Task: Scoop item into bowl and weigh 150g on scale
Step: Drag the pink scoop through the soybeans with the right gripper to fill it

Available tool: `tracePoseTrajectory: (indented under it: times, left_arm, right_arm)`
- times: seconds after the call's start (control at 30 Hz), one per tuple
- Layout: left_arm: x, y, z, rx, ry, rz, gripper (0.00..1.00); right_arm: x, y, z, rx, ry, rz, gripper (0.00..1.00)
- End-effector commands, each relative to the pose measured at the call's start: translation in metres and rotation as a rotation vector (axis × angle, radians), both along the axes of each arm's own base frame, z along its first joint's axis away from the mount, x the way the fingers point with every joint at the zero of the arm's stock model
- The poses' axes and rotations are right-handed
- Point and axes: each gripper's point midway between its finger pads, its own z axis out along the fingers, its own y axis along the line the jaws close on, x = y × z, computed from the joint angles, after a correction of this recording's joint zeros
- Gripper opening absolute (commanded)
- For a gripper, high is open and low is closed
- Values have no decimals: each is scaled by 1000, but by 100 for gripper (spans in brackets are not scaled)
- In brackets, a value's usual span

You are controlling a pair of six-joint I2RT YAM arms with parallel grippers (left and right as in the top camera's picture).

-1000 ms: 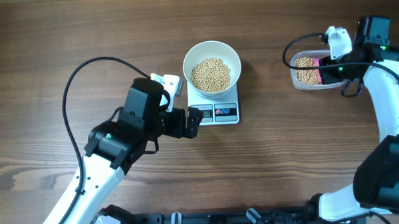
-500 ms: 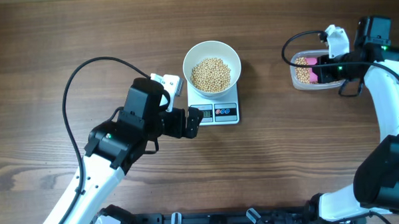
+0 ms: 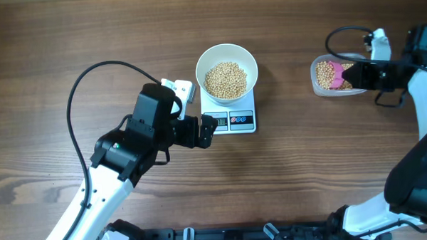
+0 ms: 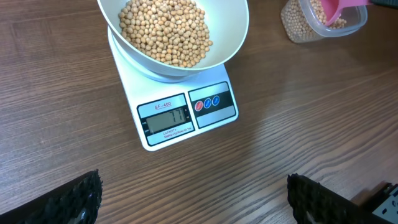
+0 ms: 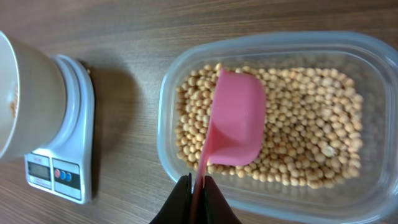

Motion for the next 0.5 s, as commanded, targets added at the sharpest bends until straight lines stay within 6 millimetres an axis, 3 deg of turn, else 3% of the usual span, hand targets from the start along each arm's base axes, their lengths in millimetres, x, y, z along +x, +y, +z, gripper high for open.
tracePoseTrajectory:
  times: [0.0,0.1,0.47]
  left_arm:
    - [0,-2,-1,5,-1,-8,100]
    - [0,-2,-1,5,-1,-8,100]
    - [0,-2,-1,5,-1,-8,100]
  right_arm:
    - [-2,2,4,148,-7,-37,5]
    - [-3,-2,9,219,-25,-52,4]
    - [-5,-8,-2,383,9,-102,4]
